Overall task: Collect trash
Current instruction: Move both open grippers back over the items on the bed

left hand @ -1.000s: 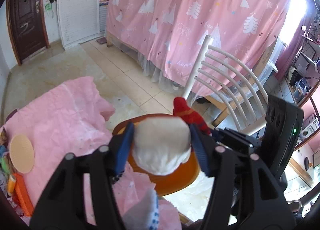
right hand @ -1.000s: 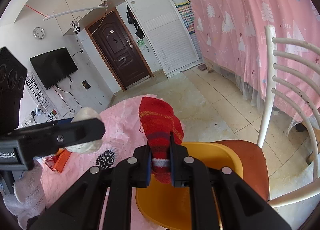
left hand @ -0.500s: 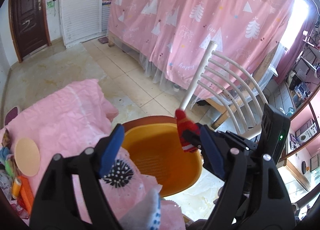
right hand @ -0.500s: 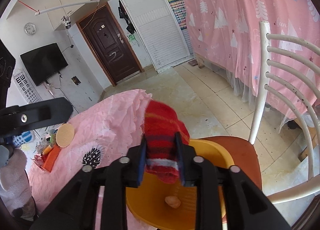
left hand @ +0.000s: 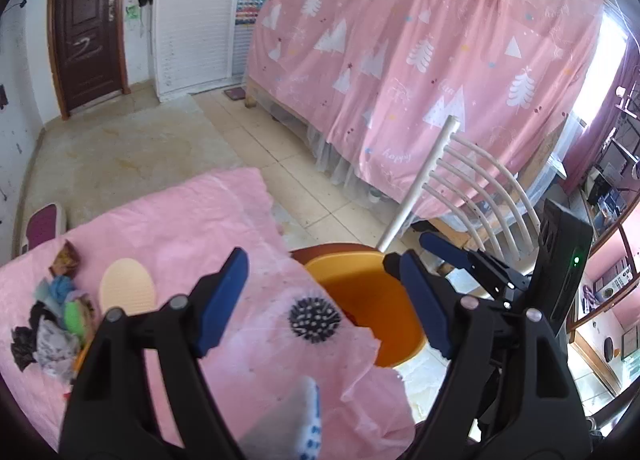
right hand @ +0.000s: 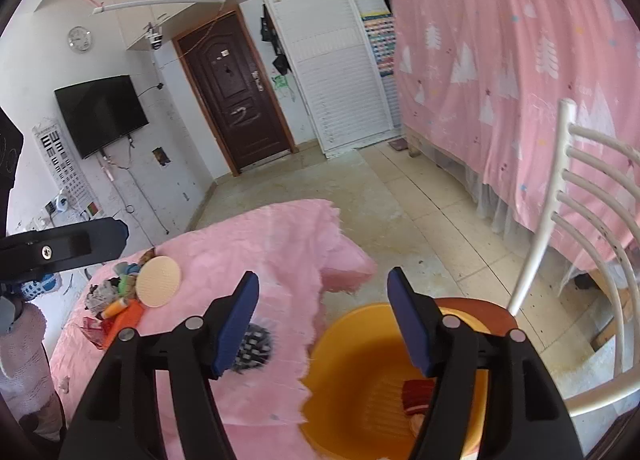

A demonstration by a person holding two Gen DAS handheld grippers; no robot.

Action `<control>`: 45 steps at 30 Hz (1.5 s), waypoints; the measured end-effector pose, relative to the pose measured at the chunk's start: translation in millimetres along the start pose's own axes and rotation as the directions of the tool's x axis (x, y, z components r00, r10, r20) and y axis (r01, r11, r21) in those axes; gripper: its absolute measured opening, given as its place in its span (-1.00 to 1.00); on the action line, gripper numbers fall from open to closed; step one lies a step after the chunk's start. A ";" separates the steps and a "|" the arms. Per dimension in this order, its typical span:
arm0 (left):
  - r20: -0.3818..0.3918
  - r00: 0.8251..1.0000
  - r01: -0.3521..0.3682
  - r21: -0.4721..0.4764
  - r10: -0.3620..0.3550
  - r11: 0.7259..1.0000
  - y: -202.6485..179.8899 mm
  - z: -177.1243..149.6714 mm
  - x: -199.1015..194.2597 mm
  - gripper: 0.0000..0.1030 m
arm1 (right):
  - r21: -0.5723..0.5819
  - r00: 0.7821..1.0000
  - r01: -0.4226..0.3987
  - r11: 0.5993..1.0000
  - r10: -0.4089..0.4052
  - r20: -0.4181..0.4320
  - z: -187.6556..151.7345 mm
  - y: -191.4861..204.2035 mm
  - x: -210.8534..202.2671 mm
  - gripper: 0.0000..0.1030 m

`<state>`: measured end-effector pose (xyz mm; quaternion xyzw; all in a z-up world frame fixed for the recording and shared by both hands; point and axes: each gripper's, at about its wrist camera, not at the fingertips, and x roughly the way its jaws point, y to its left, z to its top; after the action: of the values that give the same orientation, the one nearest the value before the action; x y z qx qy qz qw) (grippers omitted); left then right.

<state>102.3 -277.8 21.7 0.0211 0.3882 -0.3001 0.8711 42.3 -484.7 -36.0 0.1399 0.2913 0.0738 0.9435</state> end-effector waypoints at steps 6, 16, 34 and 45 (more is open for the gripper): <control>0.038 0.999 -0.025 -0.031 0.027 0.999 32.0 -4.7 -31.7 0.46 | -0.057 0.999 -0.049 0.997 0.048 -0.010 8.4 48.7 11.4 0.18; 0.091 0.990 -0.096 -0.106 0.106 0.990 100.0 -26.0 -81.1 0.52 | -0.139 0.992 -0.122 0.983 0.115 -0.057 9.7 129.0 42.0 0.23; 0.068 0.960 -0.242 -0.297 0.273 0.924 230.9 -58.2 -116.7 0.62 | -0.245 0.970 -0.187 0.951 0.140 -0.199 1.9 213.2 115.9 0.40; -0.084 0.931 -0.359 -0.396 0.356 0.845 303.7 -88.1 -96.6 0.62 | -0.250 0.942 -0.211 0.945 0.128 -0.311 3.8 223.2 173.9 0.47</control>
<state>157.5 43.6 -32.9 -0.0864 0.4344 -0.0460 0.8954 174.1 -235.1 -56.4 0.0178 0.4000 0.2154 0.8907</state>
